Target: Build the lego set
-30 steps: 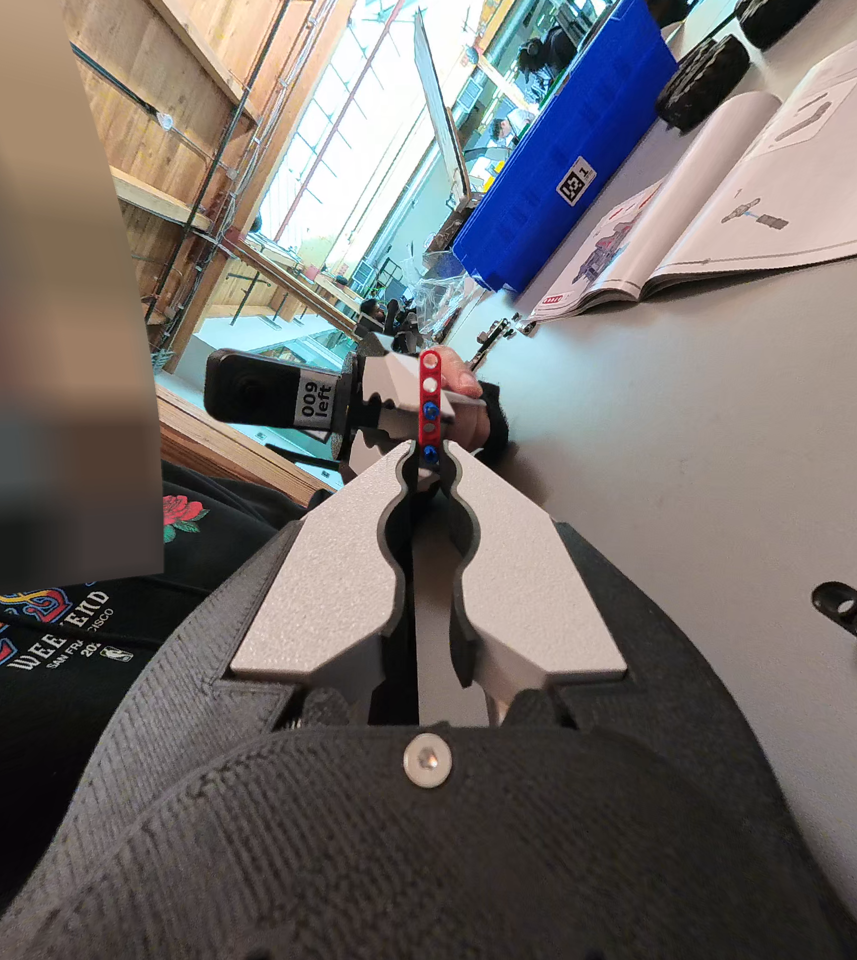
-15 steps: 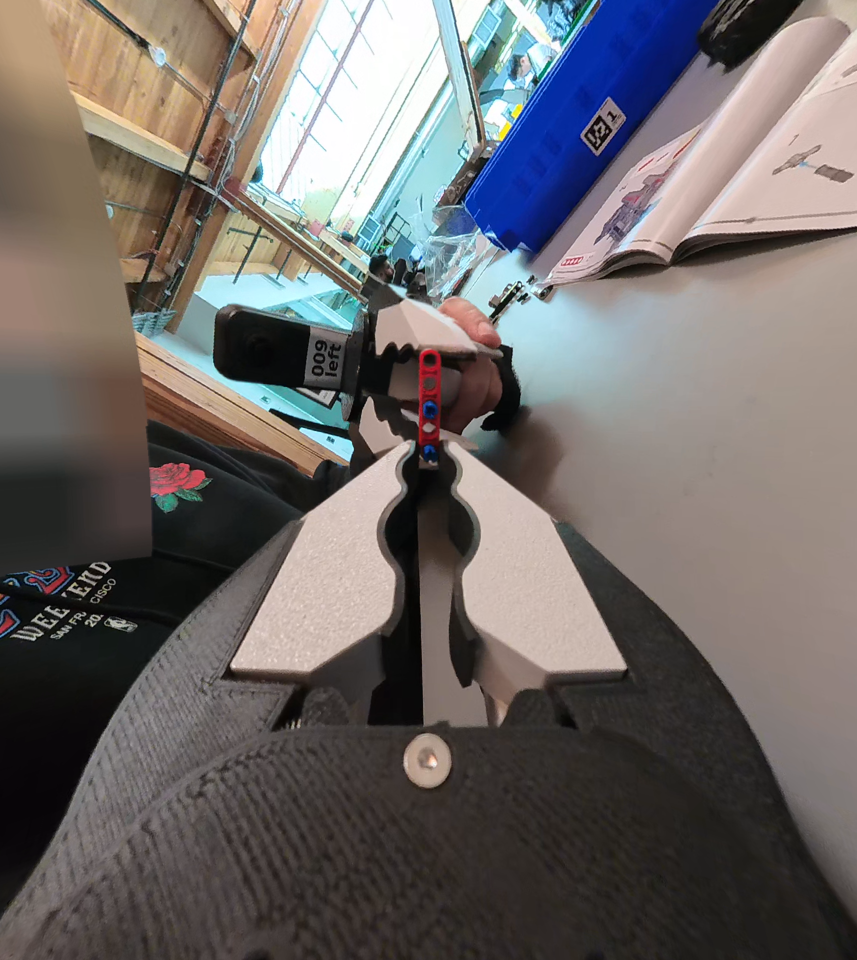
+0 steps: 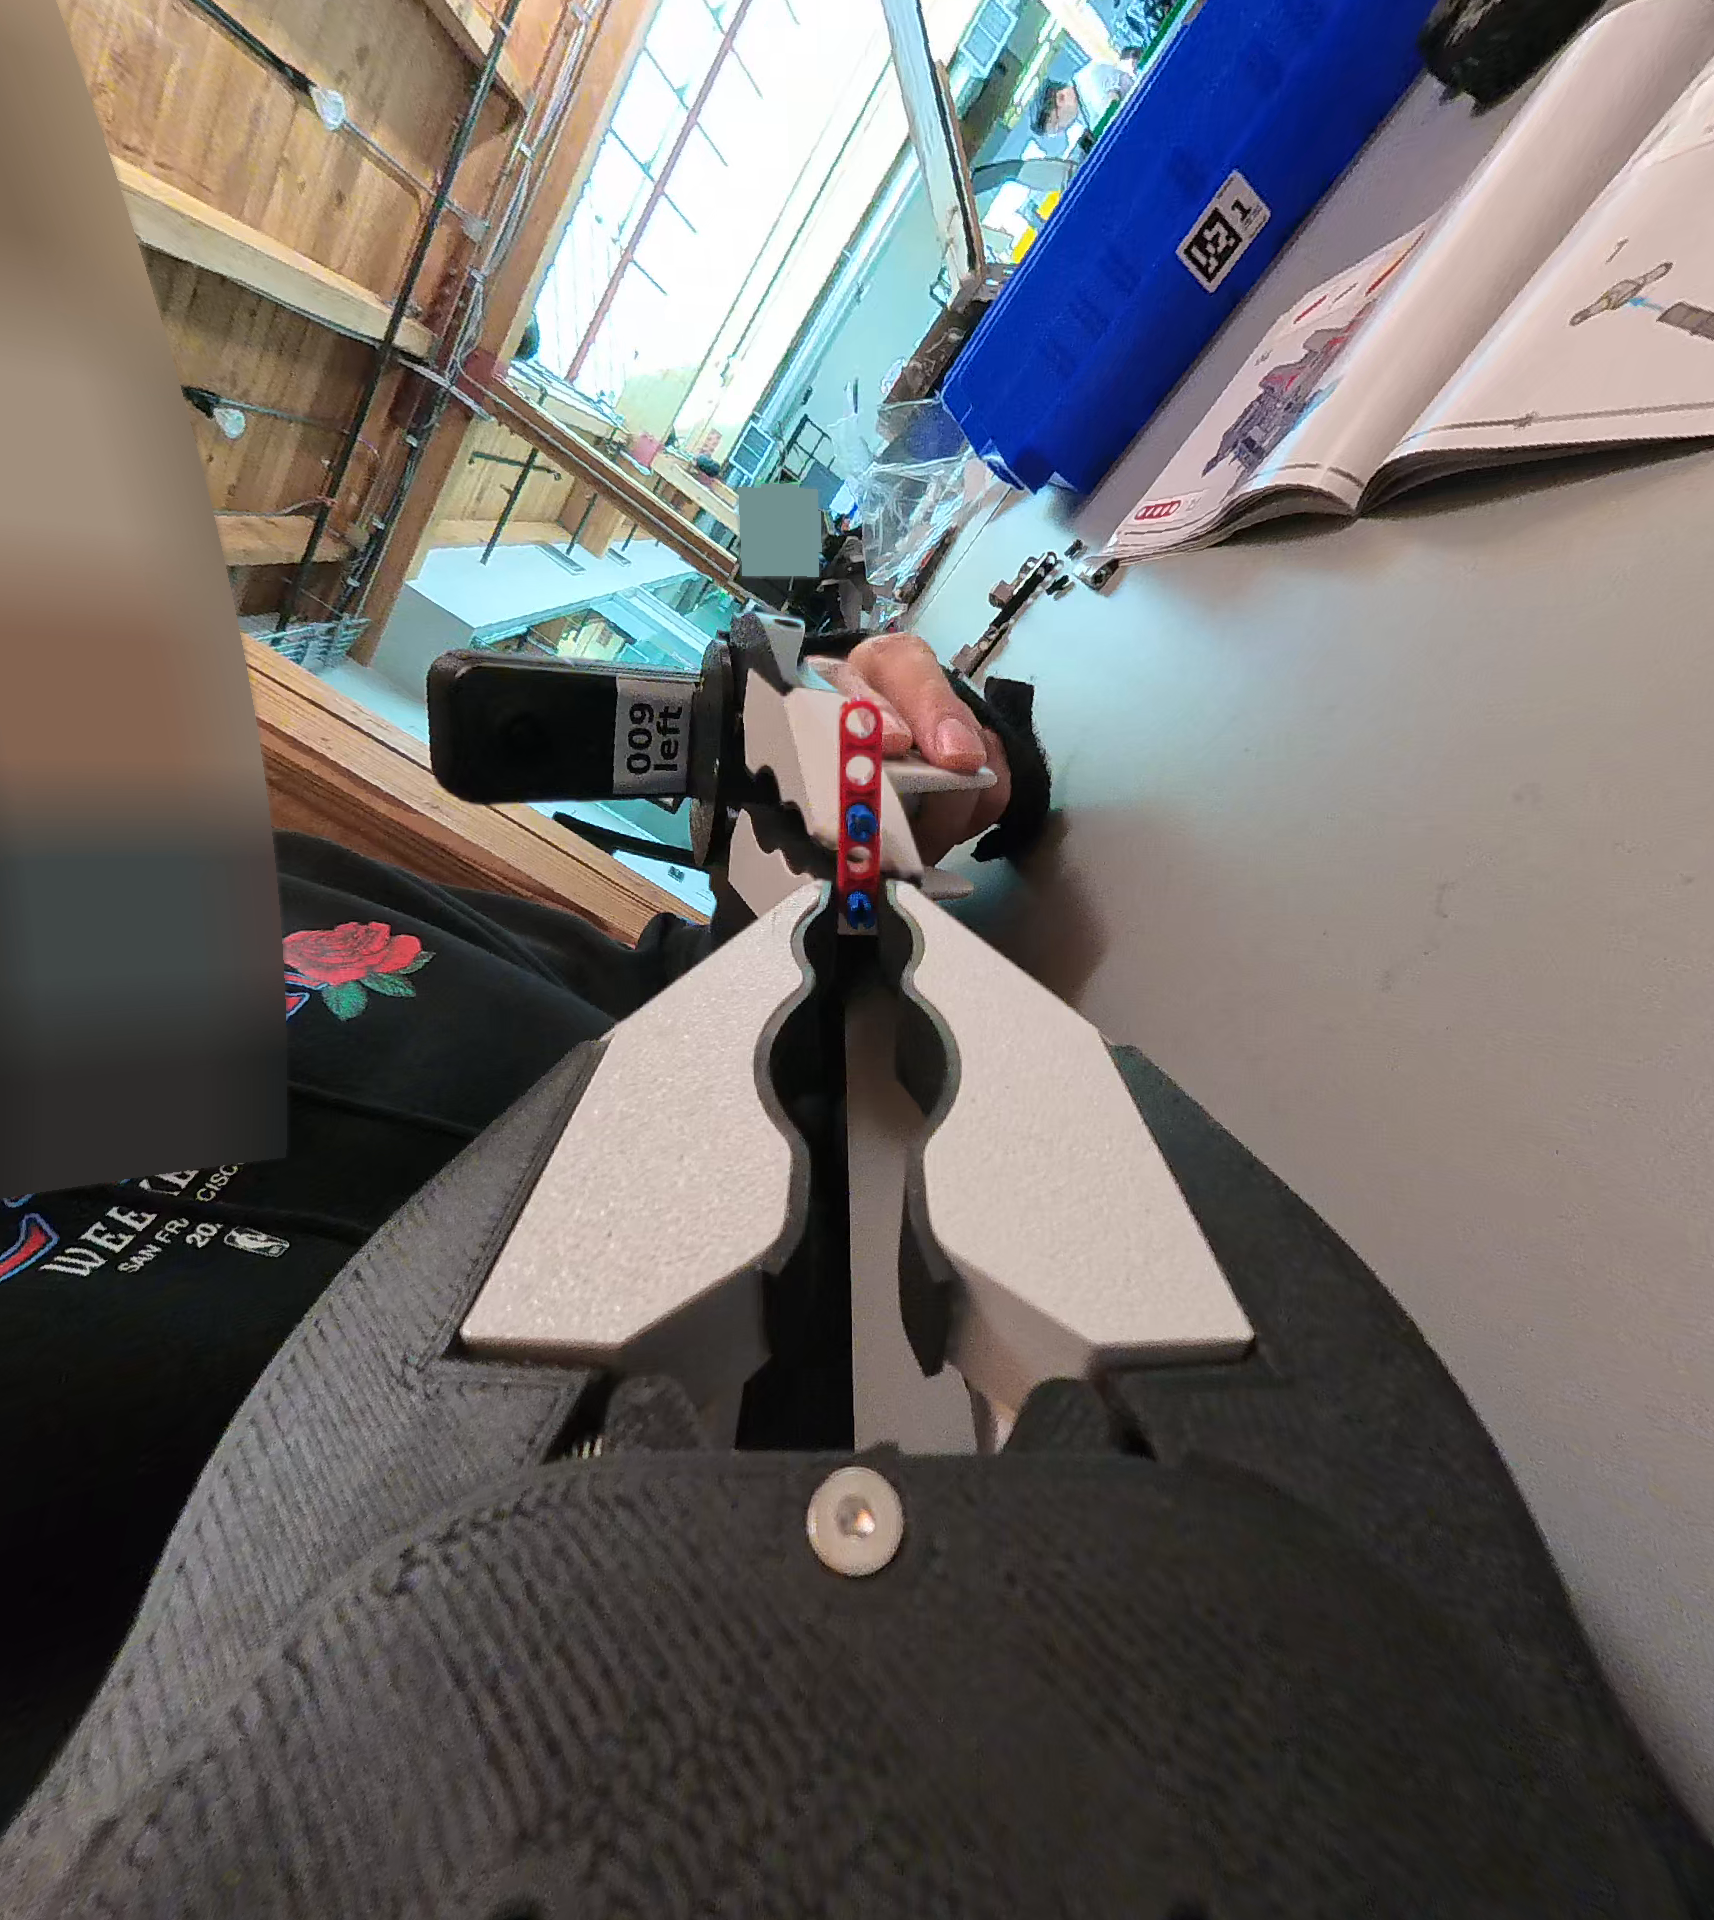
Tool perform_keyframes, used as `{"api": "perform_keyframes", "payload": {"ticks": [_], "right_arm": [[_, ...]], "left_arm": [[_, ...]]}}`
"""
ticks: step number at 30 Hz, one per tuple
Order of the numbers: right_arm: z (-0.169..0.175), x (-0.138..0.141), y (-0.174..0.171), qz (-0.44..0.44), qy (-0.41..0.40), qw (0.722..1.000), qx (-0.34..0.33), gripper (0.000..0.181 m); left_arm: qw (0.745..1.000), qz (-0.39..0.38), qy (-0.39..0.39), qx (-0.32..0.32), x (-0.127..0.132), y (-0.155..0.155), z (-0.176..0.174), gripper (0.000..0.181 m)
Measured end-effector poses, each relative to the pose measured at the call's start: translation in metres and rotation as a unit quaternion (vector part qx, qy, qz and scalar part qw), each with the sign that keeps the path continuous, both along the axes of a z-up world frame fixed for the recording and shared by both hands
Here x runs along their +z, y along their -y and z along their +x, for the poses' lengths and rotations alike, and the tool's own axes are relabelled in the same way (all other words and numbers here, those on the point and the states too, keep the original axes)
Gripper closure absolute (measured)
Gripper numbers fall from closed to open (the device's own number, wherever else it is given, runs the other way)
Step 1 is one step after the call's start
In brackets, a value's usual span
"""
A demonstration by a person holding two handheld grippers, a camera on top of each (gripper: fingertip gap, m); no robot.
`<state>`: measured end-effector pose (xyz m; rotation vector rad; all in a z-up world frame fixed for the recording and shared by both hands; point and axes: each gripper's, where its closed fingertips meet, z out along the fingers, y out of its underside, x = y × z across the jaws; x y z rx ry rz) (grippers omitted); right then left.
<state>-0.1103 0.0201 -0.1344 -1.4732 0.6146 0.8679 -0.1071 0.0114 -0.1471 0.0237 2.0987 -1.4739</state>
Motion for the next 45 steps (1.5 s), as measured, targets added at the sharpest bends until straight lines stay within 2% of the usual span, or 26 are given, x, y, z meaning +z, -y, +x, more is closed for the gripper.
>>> {"api": "perform_keyframes", "payload": {"ticks": [19, 26, 35, 39, 45], "right_arm": [[0.0, 0.0, 0.001, 0.004, -0.006, 1.0, 0.003, 0.176], [0.0, 0.0, 0.001, 0.004, -0.008, 1.0, 0.004, 0.176], [0.004, 0.002, 0.004, 0.002, 0.012, 1.0, -0.018, 0.174], [0.012, -0.012, 0.016, -0.078, 0.049, 0.995, -0.049, 0.156], [0.016, -0.002, 0.056, -0.16, 0.13, 0.975, -0.082, 0.146]], "left_arm": [[0.999, -0.031, -0.009, -0.027, 0.01, 0.001, -0.007, 0.176], [0.999, -0.028, -0.009, -0.019, 0.009, 0.0, -0.004, 0.179], [0.995, -0.061, -0.079, -0.011, 0.012, 0.004, 0.0, 0.179], [0.989, -0.093, -0.112, -0.005, 0.018, 0.01, 0.008, 0.179], [0.983, -0.091, -0.157, 0.019, 0.016, 0.035, 0.032, 0.179]]}}
